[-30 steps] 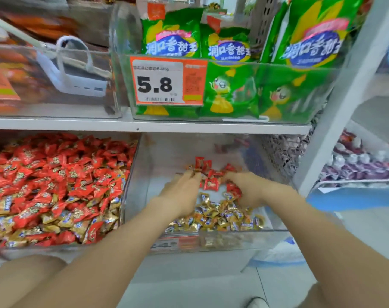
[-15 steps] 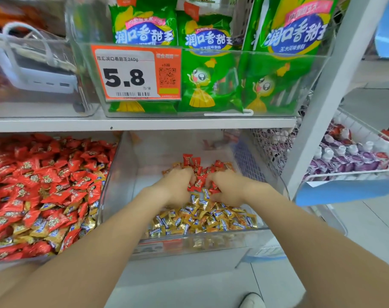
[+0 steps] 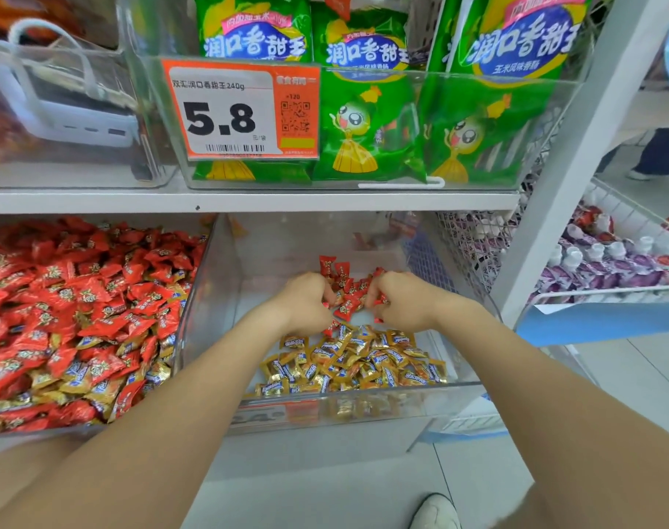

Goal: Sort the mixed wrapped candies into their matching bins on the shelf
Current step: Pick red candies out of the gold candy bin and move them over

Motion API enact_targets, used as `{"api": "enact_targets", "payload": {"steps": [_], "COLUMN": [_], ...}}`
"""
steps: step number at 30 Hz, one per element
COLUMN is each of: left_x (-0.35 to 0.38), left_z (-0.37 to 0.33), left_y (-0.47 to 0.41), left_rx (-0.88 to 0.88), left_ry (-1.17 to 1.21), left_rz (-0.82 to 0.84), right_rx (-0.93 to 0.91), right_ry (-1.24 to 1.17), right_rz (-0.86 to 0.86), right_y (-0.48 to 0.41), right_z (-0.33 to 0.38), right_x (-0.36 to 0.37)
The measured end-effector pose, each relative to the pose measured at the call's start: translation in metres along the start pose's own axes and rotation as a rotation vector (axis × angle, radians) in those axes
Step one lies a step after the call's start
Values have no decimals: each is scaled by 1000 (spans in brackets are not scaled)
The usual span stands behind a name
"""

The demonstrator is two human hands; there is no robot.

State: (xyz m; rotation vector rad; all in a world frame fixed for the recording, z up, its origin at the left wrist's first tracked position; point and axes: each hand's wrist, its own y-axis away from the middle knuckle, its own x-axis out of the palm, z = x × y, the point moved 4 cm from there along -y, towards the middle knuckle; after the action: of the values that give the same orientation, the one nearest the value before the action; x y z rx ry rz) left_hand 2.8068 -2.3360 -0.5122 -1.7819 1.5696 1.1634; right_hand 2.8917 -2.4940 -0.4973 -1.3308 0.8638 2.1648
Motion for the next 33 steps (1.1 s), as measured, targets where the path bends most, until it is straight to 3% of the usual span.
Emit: {"api": "enact_targets", "payload": {"steps": [6,14,18,25,28,33], "left_x": [10,-5,-25,-21,-22,-5], "left_z": [6,-1,-18,-7,-11,-13], "left_y": [-2,-2,0,-18,-28,-39], "left_rx": [76,-9,-34,-191,-88,208], "left_ry": [-100,-114,-39,124,18,-350], "left_rz": [25,-22,-152,-218,-257,-309], "right_rx": [39,94,82,221,233,154], "right_ry": [-106,-27,51,78,85,89], "right_rz": [-146,-256,-194,-342,-262,-141], "right_y": [-9,-29,-37,-48,-51,-55], "right_z": [5,7,4,-14,-19,-22], "right_x": [-12,-14,-8,-21,-11,-1]}}
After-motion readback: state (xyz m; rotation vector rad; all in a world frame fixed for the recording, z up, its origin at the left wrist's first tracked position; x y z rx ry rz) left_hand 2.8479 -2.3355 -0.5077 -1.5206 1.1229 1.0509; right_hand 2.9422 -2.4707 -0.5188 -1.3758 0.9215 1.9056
